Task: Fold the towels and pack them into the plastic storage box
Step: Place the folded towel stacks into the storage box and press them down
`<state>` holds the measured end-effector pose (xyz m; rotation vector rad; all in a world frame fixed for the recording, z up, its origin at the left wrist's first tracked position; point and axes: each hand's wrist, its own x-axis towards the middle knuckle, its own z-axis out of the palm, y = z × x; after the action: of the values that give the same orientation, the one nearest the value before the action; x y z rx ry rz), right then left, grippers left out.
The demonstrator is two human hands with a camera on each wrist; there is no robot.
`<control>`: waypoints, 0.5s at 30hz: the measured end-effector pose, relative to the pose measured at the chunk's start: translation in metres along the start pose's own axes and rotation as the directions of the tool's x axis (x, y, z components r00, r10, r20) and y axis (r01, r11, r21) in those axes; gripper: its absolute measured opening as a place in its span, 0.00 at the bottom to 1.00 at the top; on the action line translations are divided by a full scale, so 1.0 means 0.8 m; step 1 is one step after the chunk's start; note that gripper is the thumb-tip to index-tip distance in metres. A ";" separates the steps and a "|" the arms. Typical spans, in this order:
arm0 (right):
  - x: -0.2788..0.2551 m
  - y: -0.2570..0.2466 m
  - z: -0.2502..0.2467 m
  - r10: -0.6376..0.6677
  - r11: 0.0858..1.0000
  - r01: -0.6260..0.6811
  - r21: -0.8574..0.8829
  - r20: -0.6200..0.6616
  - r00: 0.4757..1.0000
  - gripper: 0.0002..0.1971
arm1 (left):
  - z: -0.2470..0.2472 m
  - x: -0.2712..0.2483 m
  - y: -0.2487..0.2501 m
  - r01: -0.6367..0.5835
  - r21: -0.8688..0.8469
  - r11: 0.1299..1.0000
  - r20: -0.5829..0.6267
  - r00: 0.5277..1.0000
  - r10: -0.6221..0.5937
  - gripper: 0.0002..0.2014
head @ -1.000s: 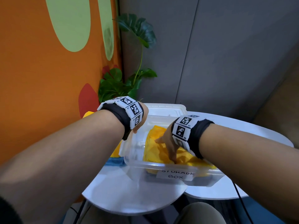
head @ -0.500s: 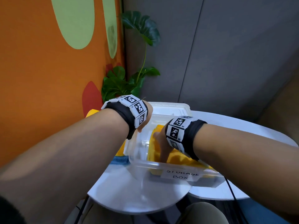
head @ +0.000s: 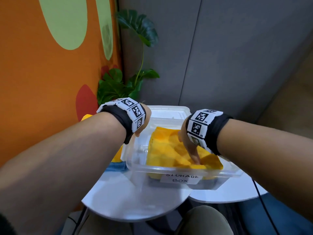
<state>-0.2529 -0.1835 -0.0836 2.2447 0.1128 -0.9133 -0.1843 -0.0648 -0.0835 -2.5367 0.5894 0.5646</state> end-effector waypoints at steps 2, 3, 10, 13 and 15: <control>-0.002 -0.004 0.017 0.006 0.983 -0.006 -0.182 -0.003 1.000 0.29 | -0.003 -0.004 0.006 -0.028 0.117 0.993 -0.025 0.999 0.031 0.21; -0.001 -0.009 0.023 -0.003 0.980 0.003 -0.198 0.001 1.000 0.24 | -0.004 -0.003 0.008 -0.025 0.133 0.991 -0.038 0.999 0.030 0.19; 0.030 -0.033 0.059 0.099 0.987 -0.113 -0.113 -0.126 0.987 0.33 | -0.008 -0.009 0.011 -0.063 0.114 0.991 -0.027 0.997 0.067 0.18; 0.033 -0.034 0.063 0.109 0.986 -0.126 -0.106 -0.151 0.982 0.35 | -0.008 -0.008 0.011 -0.056 0.124 0.991 -0.033 0.998 0.061 0.20; 0.030 -0.034 0.061 0.121 0.984 -0.140 -0.106 -0.165 0.979 0.32 | -0.008 -0.009 0.010 -0.055 0.133 0.990 -0.024 0.998 0.058 0.20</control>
<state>-0.2721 -0.1984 -0.1393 2.1844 0.0871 -0.6421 -0.1927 -0.0721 -0.0778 -2.4130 0.6877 0.4940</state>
